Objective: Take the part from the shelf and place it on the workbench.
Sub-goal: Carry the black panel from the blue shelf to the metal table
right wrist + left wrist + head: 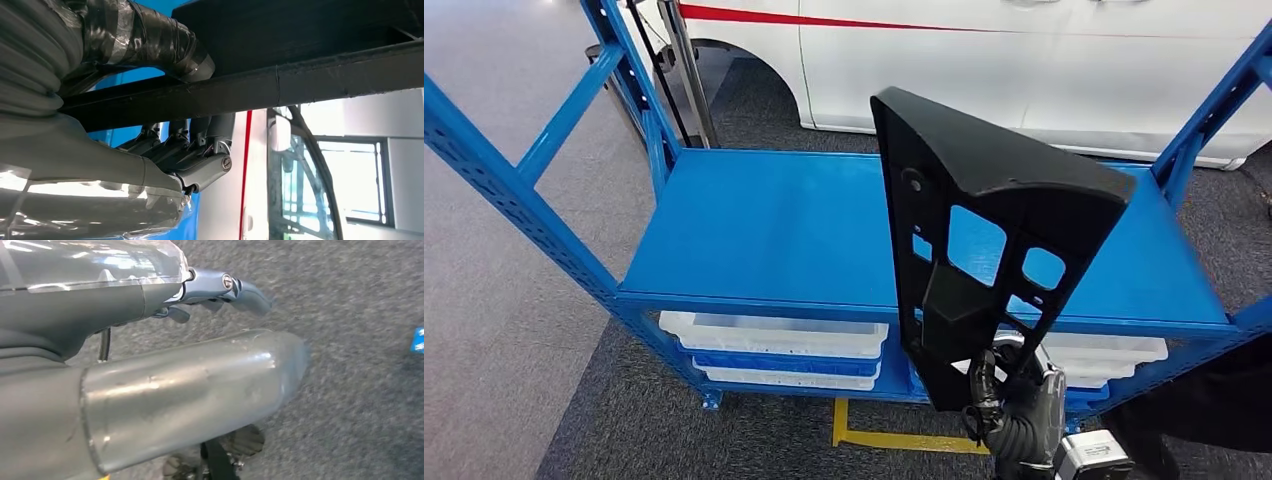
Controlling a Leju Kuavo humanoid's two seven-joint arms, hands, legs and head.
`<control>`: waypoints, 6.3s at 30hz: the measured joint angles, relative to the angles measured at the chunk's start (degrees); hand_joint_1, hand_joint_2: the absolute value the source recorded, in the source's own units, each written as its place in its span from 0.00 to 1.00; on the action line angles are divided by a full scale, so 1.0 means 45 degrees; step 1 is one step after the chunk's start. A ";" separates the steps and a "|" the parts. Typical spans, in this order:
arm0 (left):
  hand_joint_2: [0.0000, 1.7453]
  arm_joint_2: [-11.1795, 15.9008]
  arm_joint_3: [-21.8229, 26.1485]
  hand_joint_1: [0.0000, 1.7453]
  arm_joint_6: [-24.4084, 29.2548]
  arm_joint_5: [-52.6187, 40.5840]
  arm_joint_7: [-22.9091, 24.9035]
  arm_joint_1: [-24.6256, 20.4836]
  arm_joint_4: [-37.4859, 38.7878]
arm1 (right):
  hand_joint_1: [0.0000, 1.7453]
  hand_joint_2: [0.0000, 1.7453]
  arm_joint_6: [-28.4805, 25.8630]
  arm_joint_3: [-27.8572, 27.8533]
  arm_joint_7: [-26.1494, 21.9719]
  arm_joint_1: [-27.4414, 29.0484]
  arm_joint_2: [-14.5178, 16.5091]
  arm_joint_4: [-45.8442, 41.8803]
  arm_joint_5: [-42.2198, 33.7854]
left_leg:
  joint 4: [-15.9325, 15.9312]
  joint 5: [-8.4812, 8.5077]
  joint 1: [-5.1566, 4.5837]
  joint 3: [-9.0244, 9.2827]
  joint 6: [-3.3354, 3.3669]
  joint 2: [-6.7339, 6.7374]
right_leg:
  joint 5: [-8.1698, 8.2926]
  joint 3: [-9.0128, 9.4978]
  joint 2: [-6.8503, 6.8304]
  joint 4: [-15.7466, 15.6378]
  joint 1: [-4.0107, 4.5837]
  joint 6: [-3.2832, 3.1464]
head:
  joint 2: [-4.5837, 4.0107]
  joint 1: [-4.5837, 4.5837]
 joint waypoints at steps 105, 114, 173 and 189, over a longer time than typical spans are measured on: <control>0.00 0.0171 0.1566 0.00 -0.0693 0.0126 0.0401 0.0197 -0.0015 | 1.00 1.00 0.5823 -0.4437 -0.2757 0.3027 0.3618 -0.0199 -0.1019 | -0.1175 0.0006 -0.0013 0.1664 0.0162 -0.0798 | 0.0269 -0.0958 0.1633 0.0663 -0.0024 0.0356 | 0.0002 0.0101; 0.00 0.0158 0.1598 0.00 -0.0765 0.0192 0.0323 0.0232 -0.0015 | 1.00 1.00 0.5793 -0.4411 -0.2757 0.2980 0.3599 -0.0144 -0.1015 | -0.1395 0.0161 0.0000 0.1742 0.0481 0.0714 | -0.1060 -0.2424 0.0073 0.3777 -0.0123 0.0755 | 0.0002 0.0152; 0.00 0.0155 0.1836 0.00 -0.0861 -0.0317 0.0483 0.0132 -0.0012 | 1.00 1.00 0.6455 -0.5201 -0.2771 0.4152 0.3643 -0.0845 -0.1652 | -0.1291 0.0119 -0.0011 0.1631 0.0611 0.0262 | -0.1480 -0.2425 0.0211 0.3795 -0.0075 0.0746 | 0.0004 0.0200; 0.00 0.0157 0.1836 0.00 -0.0905 -0.0357 0.0526 0.0091 -0.0010 | 1.00 1.00 0.6531 -0.5310 -0.2771 0.4174 0.3652 -0.0963 -0.1660 | 0.2220 -0.1949 0.0001 0.0410 -0.0030 0.0057 | 0.0051 -0.0586 0.0350 0.0377 0.0052 -0.0049 | 0.0000 0.0181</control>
